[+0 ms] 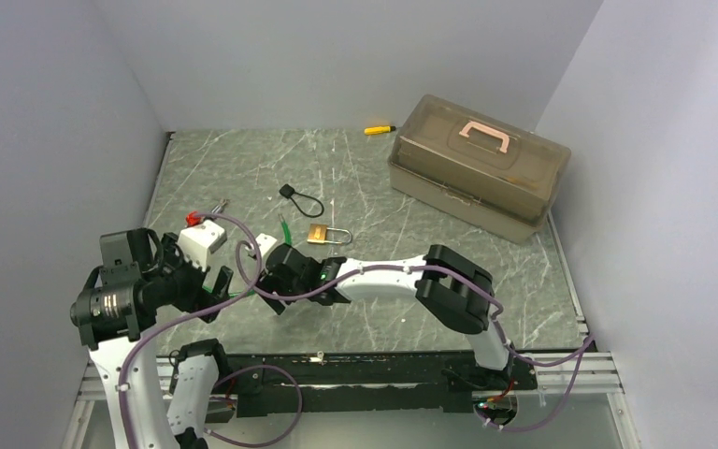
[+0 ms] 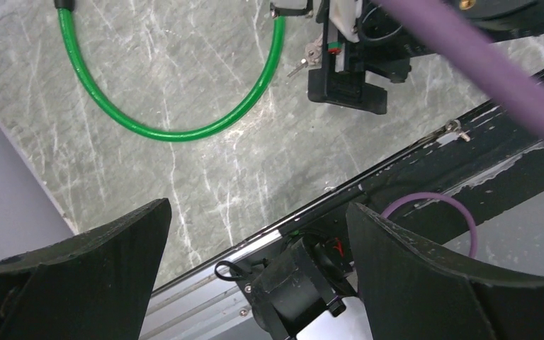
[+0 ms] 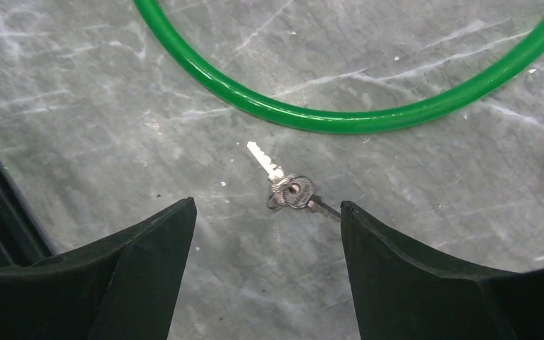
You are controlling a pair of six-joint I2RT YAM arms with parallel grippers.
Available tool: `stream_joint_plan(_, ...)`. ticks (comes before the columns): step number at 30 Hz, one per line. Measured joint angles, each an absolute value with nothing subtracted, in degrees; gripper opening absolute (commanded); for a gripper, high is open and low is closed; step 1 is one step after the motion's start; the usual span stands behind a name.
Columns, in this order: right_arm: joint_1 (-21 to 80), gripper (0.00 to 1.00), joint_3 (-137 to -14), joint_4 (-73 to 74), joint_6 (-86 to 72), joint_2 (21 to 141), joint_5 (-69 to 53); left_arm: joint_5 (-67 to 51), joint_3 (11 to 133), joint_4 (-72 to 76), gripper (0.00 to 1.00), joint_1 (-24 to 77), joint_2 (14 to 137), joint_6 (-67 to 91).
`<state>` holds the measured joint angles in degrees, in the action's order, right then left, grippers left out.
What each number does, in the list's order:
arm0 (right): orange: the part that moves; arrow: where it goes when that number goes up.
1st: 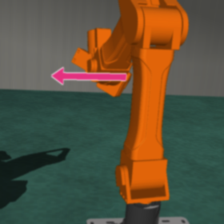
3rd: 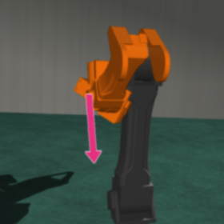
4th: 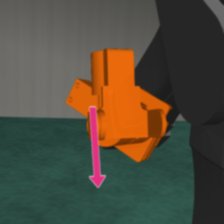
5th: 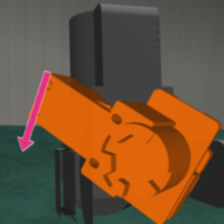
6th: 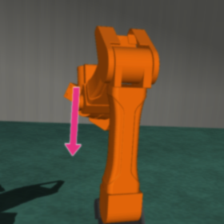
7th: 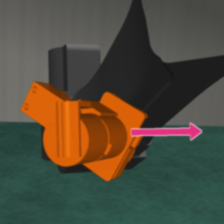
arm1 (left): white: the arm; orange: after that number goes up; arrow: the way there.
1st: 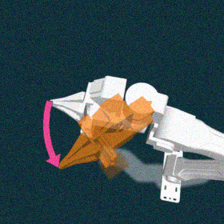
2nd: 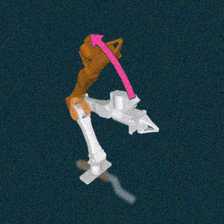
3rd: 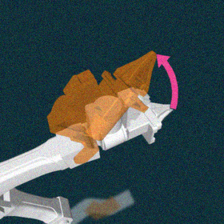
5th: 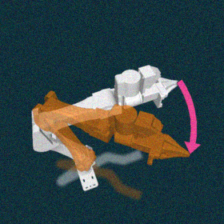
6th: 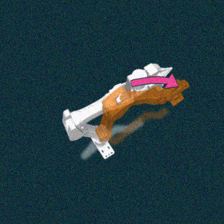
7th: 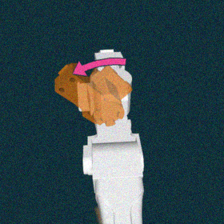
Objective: Unlock with the key
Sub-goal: Place the lock at the center of the board.
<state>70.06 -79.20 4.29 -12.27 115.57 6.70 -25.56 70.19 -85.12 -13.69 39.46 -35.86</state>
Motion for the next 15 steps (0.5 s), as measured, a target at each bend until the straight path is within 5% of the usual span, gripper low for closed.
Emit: stream_joint_plan(15,64.9,0.76,-79.02,1.21,-8.51,118.54,0.47,-32.86,76.34,-83.61,0.99,-13.72,46.44,-31.81)
